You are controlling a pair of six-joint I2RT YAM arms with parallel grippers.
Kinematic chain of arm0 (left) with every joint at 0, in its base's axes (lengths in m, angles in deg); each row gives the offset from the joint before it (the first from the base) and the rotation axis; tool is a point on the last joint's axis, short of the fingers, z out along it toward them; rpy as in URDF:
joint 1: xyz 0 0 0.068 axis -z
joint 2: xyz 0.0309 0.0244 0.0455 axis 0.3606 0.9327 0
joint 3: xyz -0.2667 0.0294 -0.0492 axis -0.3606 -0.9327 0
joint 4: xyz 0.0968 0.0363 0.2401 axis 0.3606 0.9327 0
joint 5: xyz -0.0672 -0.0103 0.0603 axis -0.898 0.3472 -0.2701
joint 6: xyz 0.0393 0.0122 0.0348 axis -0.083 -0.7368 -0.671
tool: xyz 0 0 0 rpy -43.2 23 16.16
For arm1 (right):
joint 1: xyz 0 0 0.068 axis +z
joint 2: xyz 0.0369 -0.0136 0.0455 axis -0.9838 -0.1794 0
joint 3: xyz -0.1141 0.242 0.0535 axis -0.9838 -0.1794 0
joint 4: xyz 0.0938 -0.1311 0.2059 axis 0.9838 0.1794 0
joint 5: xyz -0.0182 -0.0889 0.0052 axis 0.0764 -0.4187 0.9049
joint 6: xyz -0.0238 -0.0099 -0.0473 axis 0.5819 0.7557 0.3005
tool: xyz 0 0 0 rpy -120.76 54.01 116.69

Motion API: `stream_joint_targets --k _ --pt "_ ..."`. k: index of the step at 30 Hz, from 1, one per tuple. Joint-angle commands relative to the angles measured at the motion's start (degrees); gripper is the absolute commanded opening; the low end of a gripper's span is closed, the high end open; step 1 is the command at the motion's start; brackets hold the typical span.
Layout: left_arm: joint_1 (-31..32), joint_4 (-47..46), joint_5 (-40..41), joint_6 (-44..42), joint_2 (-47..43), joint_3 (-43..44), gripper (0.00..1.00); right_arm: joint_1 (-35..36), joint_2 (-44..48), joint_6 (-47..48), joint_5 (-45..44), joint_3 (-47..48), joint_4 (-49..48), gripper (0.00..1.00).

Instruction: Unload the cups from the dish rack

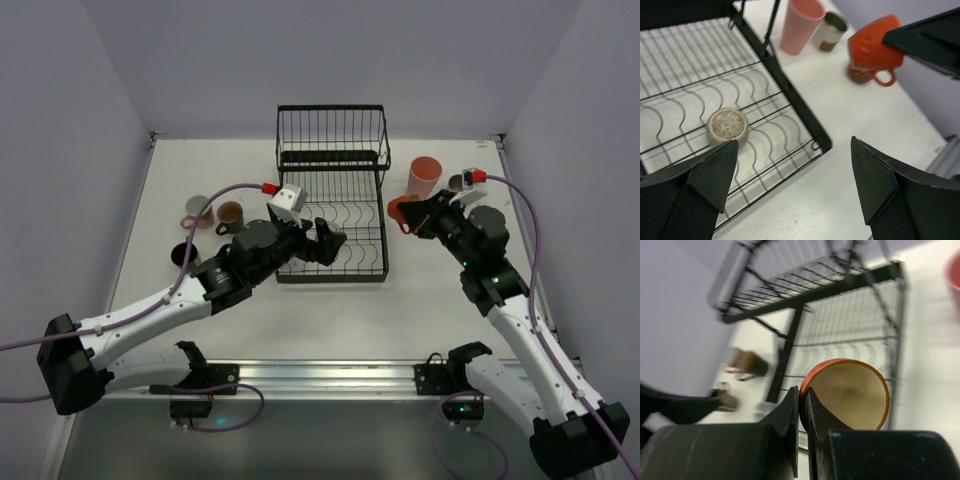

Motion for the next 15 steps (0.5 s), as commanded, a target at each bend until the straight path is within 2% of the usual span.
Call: stream_joint_targets --k 1,5,9,15 --pt "0.03 10.37 8.31 -3.93 6.92 4.89 1.00 -1.32 -7.82 15.07 -9.84 6.80 14.82 0.00" --pt "0.03 12.30 13.59 -5.78 13.71 9.37 1.00 -1.93 -21.15 20.28 -18.00 11.65 16.34 0.00" --pt "0.03 12.13 17.64 -8.06 19.94 11.39 1.00 -5.01 -30.66 20.90 -16.71 15.43 15.90 0.00" --pt "-0.68 9.85 17.04 -9.56 25.48 13.07 1.00 -5.80 -39.65 20.29 -15.48 20.53 14.23 0.00"
